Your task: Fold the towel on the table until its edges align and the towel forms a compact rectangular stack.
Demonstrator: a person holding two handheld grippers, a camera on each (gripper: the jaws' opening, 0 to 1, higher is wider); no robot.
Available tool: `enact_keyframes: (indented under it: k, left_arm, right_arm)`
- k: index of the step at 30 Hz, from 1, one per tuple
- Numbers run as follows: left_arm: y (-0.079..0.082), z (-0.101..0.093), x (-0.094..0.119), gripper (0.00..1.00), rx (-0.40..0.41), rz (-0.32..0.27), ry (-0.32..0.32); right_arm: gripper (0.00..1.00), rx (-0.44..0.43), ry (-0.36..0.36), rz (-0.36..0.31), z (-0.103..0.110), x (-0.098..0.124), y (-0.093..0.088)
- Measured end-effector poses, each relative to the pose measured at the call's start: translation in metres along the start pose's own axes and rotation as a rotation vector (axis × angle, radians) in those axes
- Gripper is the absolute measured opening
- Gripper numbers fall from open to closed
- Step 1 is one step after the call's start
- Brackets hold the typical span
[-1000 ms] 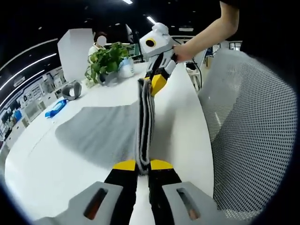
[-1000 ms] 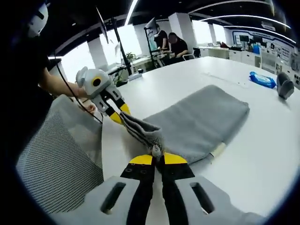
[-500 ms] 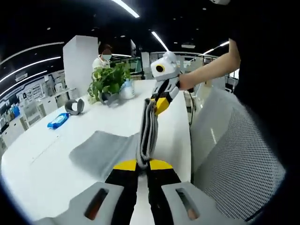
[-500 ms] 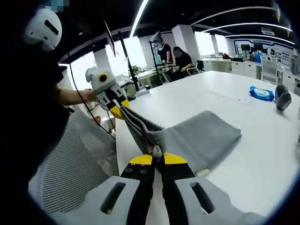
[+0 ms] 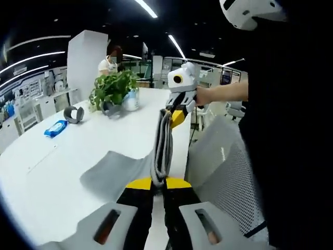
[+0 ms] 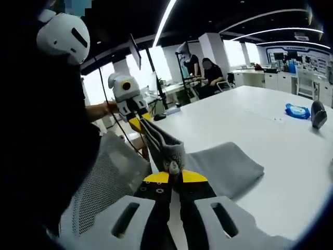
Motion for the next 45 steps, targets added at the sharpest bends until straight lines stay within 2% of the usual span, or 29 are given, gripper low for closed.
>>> enact_keyframes:
  k: [4, 7, 10, 13, 14, 15, 17, 21, 23, 25, 32, 35, 39, 43, 45]
  left_arm:
    - [0.007, -0.011, 0.002, 0.06, 0.029, 0.013, -0.064]
    - [0.005, -0.004, -0.005, 0.06, 0.046, 0.030, -0.071]
    - [0.000, 0.014, -0.015, 0.07, 0.097, 0.046, -0.050]
    - [-0.003, 0.036, -0.024, 0.07, 0.132, 0.064, -0.048]
    - [-0.005, 0.043, -0.028, 0.07, 0.187, 0.065, -0.067]
    - [-0.006, 0.048, -0.031, 0.07, 0.217, 0.065, -0.077]
    - [-0.007, 0.064, -0.037, 0.07, 0.238, 0.062, -0.085]
    - [-0.012, 0.095, -0.046, 0.07, 0.365, 0.023, -0.090]
    - [-0.019, 0.108, -0.051, 0.07, 0.397, 0.023, -0.093]
    - [-0.025, 0.117, -0.057, 0.07, 0.441, 0.021, -0.096]
    - [-0.049, 0.143, -0.075, 0.07, 0.509, 0.065, -0.053]
    - [-0.054, 0.152, -0.081, 0.07, 0.537, 0.059, -0.033]
    - [-0.062, 0.167, -0.089, 0.06, 0.594, 0.025, 0.035]
    - [-0.077, 0.175, -0.100, 0.06, 0.605, 0.052, 0.099]
    - [-0.085, 0.176, -0.104, 0.06, 0.575, 0.078, 0.132]
  right_arm:
    - [0.02, -0.013, 0.019, 0.000, 0.009, 0.005, -0.001]
    - [0.02, -0.025, 0.006, -0.001, 0.005, 0.006, -0.004]
    - [0.02, -0.060, -0.029, 0.003, -0.011, 0.002, -0.009]
    - [0.02, -0.134, -0.045, 0.016, -0.030, -0.003, -0.015]
    - [0.02, -0.148, -0.047, 0.019, -0.033, -0.004, -0.016]
    - [0.02, -0.216, -0.053, 0.027, -0.044, -0.006, -0.018]
    - [0.02, -0.265, -0.048, 0.018, -0.054, -0.008, -0.019]
    - [0.02, -0.357, -0.037, -0.017, -0.075, -0.013, -0.018]
    - [0.02, -0.413, -0.037, -0.033, -0.087, -0.017, -0.020]
    - [0.02, -0.441, -0.046, -0.015, -0.097, -0.023, -0.026]
    - [0.02, -0.501, -0.096, 0.023, -0.127, -0.041, -0.046]
    - [0.02, -0.544, -0.121, 0.022, -0.138, -0.044, -0.056]
    - [0.02, -0.605, -0.168, -0.014, -0.152, -0.046, -0.065]
    - [0.02, -0.618, -0.221, -0.014, -0.163, -0.050, -0.076]
    - [0.03, -0.599, -0.249, 0.010, -0.165, -0.056, -0.082]
Point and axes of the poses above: the point that each gripper's makers call its tool centre point, and the gripper's own axes: x roughly backward along the fingers, z roughly to its left, y roughly out of its top, the point moved 4 cm from there along x, roughly backward along the fingers, and after that the axes turned 3 degrees about x, right-handed, at the moved point
